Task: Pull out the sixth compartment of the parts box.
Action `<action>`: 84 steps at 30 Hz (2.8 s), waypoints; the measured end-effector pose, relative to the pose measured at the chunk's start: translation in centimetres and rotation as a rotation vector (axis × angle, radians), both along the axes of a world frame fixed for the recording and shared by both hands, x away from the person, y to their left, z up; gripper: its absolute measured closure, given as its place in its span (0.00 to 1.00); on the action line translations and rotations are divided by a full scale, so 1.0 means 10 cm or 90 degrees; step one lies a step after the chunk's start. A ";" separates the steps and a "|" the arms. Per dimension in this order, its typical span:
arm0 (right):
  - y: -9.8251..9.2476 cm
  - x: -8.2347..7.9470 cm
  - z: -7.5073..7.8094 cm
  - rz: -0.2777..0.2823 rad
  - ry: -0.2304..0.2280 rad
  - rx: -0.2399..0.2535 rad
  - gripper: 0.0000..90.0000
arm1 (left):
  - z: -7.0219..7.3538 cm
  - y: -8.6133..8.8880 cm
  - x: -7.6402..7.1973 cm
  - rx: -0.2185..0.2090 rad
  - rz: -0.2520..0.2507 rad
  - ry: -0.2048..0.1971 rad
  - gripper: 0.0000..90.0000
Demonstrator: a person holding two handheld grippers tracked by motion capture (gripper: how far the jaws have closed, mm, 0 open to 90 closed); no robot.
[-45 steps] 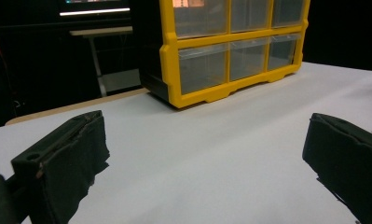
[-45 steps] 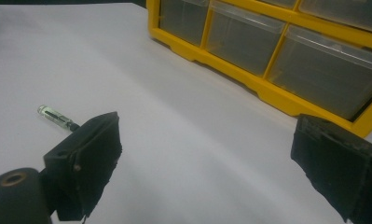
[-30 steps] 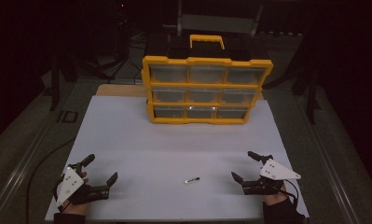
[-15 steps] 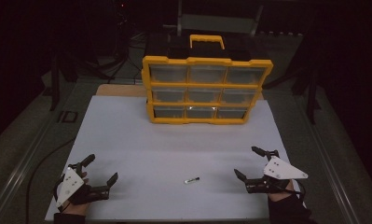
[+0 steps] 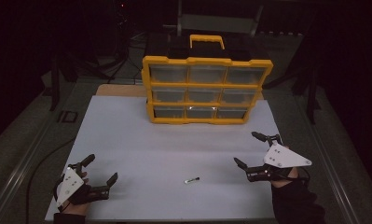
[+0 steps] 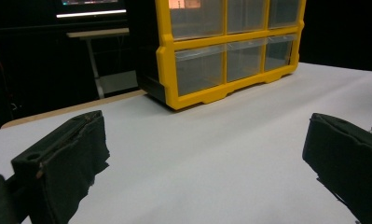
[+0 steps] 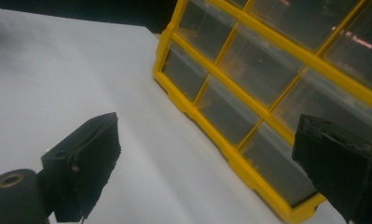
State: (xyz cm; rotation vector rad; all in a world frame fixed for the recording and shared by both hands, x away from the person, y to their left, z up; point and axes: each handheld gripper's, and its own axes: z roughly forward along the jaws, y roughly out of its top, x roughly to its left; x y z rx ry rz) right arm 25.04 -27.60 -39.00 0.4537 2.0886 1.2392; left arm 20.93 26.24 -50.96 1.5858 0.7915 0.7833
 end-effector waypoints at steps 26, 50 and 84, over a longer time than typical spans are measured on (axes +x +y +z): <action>0.14 0.40 0.47 -0.002 -0.091 -0.058 0.09 | 0.00 -0.01 0.00 0.000 -0.005 -0.001 0.00; 0.26 0.86 0.51 -0.016 -0.109 -0.133 0.10 | 0.00 -0.01 0.00 0.004 -0.006 -0.001 0.00; 0.44 1.56 0.40 -0.027 -0.077 -0.232 0.35 | -0.01 -0.01 -0.01 0.010 -0.011 -0.004 0.00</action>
